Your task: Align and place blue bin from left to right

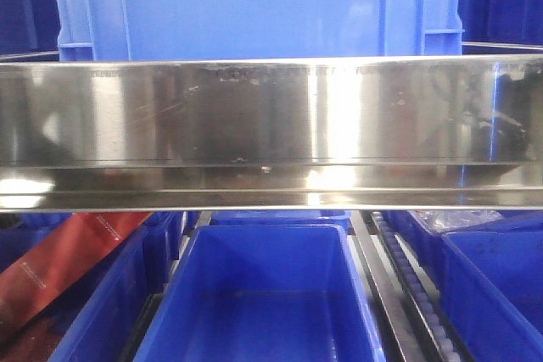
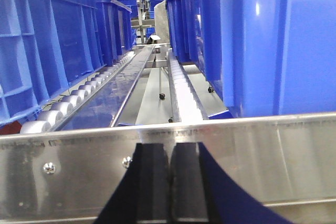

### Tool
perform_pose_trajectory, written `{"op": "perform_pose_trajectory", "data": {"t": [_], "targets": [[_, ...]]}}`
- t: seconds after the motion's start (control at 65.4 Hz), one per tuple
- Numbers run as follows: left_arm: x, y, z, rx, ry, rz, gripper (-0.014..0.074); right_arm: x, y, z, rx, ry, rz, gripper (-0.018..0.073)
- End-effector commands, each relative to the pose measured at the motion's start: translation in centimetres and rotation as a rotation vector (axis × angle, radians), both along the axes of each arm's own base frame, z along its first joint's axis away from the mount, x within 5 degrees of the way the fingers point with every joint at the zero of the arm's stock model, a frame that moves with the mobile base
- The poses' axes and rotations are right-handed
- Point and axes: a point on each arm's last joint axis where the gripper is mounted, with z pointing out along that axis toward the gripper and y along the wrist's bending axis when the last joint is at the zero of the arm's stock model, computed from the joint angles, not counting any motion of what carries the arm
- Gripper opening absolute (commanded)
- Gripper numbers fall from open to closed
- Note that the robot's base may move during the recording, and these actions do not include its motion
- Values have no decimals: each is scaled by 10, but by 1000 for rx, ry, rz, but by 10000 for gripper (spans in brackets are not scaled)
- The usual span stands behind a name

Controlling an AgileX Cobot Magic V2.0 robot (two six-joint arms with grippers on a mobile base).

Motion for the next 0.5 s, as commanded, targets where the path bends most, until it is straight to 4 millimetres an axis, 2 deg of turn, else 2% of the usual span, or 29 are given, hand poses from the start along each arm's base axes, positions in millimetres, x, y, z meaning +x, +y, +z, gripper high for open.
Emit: {"op": "perform_pose_trajectory", "data": {"t": [0.0, 0.168, 0.489], "targets": [[-5, 1, -7, 13, -1, 22, -111, -1, 0, 2, -2, -32, 1, -166], [-6, 1, -19, 8, 20, 17, -111, -1, 0, 2, -2, -32, 1, -166], [-6, 0, -18, -46, 19, -6, -111, -1, 0, 3, -1, -34, 1, -166]]}}
